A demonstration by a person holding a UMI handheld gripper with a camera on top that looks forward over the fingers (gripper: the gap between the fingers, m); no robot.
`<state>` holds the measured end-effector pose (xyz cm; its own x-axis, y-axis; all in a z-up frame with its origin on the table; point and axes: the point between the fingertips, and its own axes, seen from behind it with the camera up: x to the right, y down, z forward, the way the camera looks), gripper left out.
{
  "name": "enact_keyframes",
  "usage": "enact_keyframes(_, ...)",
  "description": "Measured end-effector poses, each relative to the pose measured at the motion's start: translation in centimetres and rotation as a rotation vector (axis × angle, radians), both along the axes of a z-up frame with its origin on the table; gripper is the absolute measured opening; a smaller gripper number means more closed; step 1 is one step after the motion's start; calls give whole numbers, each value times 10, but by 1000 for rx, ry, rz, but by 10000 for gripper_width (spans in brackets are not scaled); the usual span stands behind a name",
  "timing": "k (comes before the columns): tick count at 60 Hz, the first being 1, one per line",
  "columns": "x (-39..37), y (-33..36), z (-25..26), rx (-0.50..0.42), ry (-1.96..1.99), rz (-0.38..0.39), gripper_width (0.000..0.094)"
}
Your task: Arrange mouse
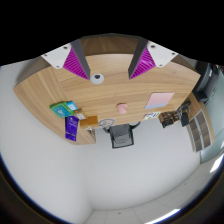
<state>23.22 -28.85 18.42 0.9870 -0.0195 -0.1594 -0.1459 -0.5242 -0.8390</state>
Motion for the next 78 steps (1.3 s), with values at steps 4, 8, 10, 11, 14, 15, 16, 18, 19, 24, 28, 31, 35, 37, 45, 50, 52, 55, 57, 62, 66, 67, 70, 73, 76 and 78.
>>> enact_keyframes(4,-14,10,-8,7,-16,-27,803)
enact_keyframes(8,-39,15,-13,18,-25,-66,803)
enact_keyframes(10,-53,20,-17,19,-18,-80,801)
enact_keyframes(11,-59,22,-20,16,-13,-85,801)
enact_keyframes(14,-78,30,-25,15,2,-91,803)
enact_keyframes(15,-83,33,-25,18,4,-94,804)
enact_keyframes(16,-87,37,-26,22,4,-98,802)
enact_keyframes(18,-94,44,-28,30,1,-110,804)
enact_keyframes(19,-96,48,-29,34,-2,-115,802)
enact_keyframes(24,-112,73,-39,48,-12,-120,801)
enact_keyframes(28,-123,97,-54,42,-11,-107,800)
enact_keyframes(31,-125,117,-68,32,-16,-103,800)
enact_keyframes(35,-126,151,-84,28,-26,-90,801)
enact_keyframes(37,-125,171,-92,28,-28,-82,801)
enact_keyframes(45,-129,252,-119,16,-13,-24,800)
enact_keyframes(50,-121,299,-132,14,-51,-13,802)
enact_keyframes(52,-119,317,-136,13,-57,-9,802)
enact_keyframes(55,-119,341,-142,17,-59,6,802)
enact_keyframes(57,-118,356,-146,16,-67,10,801)
enact_keyframes(62,-117,385,-156,-2,-75,12,801)
enact_keyframes(66,-115,403,-162,-10,-82,9,802)
enact_keyframes(67,-115,409,-163,-9,-86,9,802)
enact_keyframes(70,-111,419,-165,-2,-102,18,801)
enact_keyframes(73,-108,429,-168,-2,-118,19,803)
enact_keyframes(76,-107,438,-171,-5,-122,23,802)
enact_keyframes(78,-107,443,-174,-9,-121,22,802)
